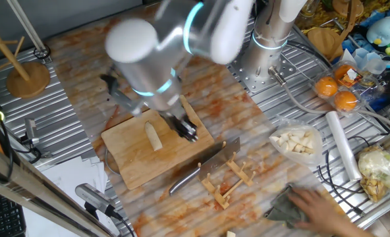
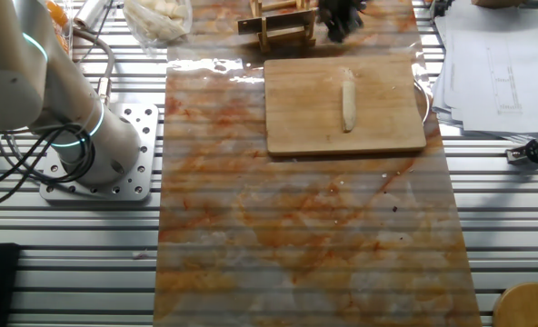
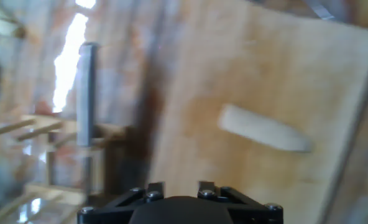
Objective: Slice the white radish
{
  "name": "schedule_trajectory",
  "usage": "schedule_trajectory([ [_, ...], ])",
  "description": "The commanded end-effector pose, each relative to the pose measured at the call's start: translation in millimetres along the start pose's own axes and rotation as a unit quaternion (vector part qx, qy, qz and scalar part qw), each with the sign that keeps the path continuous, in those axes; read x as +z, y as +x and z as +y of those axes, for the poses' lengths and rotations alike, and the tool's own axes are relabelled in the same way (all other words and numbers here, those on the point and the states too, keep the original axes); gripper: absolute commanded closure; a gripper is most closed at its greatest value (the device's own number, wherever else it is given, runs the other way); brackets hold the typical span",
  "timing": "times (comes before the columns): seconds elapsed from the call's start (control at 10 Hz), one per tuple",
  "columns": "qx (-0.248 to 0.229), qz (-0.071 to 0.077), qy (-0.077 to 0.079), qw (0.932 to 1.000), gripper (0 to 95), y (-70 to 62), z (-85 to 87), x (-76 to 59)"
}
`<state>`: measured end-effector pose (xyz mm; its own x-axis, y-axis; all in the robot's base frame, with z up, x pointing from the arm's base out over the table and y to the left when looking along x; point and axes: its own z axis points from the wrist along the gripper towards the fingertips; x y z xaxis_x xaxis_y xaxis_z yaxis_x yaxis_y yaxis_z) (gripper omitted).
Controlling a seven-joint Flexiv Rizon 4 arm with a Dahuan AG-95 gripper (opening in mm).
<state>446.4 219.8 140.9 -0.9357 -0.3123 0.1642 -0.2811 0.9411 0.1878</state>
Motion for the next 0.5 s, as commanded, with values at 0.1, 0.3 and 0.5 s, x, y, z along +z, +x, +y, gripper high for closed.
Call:
schedule_trajectory([
  [0.1,0.012,0.000,-0.003,0.9999,57.0,4.3,17.9,17.9],
  [0.3,0.024,0.000,-0.005,0.9997,57.0,8.2,28.1,27.2],
  [0.5,0.032,-0.001,-0.006,0.9995,57.0,11.1,39.7,36.0],
])
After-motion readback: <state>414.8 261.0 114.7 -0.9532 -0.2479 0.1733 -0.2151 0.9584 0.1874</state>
